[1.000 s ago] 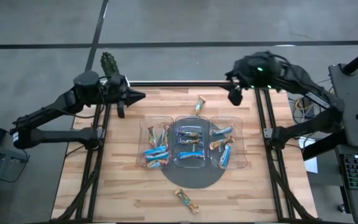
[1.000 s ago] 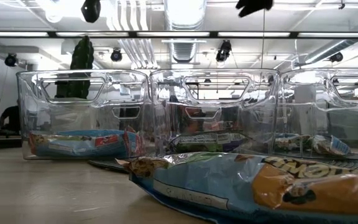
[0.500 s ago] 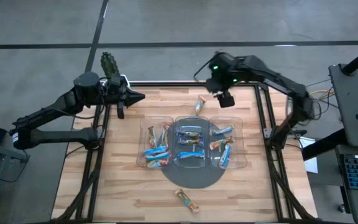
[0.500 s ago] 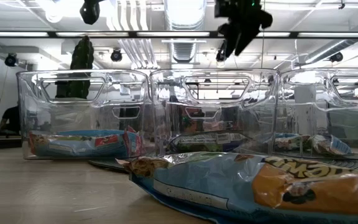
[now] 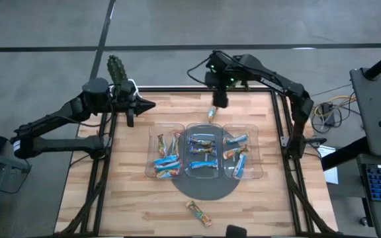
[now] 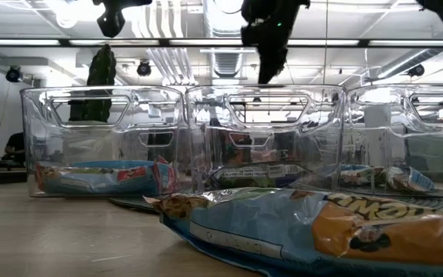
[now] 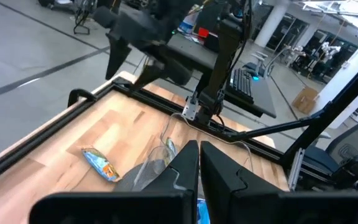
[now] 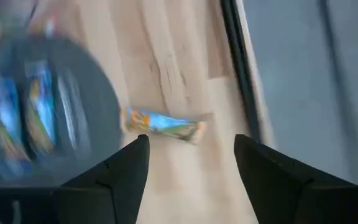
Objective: Pick and place Granola Bars by type
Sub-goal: Put the yellow granola bar into the right transparent bin
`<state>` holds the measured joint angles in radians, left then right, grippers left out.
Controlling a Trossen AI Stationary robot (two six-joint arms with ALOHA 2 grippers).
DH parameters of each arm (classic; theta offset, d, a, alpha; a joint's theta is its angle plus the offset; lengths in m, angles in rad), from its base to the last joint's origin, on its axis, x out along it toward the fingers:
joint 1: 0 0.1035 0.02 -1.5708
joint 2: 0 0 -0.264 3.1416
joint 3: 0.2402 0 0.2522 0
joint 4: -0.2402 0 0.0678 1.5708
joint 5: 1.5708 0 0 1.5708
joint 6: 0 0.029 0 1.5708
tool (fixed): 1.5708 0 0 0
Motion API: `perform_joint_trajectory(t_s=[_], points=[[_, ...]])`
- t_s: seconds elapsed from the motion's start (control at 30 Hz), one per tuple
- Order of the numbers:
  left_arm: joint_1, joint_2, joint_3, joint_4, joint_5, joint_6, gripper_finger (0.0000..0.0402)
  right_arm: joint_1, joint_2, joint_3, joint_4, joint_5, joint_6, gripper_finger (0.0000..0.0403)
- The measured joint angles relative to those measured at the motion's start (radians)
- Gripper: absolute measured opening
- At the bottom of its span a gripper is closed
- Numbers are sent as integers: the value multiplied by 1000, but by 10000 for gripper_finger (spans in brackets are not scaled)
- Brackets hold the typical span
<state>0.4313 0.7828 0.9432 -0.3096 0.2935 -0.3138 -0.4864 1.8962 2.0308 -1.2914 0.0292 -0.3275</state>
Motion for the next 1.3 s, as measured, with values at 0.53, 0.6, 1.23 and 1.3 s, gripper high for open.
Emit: perform_joint_trajectory(t_s=[0.53,0.6,1.23,1.3], points=[[0,4,0,2,0,0,0,-9,218,9,-15,-3,1250,226],[0,4,0,2,0,-1,0,-9,243,9,-15,-3,1310,226],[1,-12,0,-111,30,53,0,-44,272,-61,55,-28,1475,226],[1,-15,0,-111,31,53,0,-62,272,-69,108,-63,1452,226]])
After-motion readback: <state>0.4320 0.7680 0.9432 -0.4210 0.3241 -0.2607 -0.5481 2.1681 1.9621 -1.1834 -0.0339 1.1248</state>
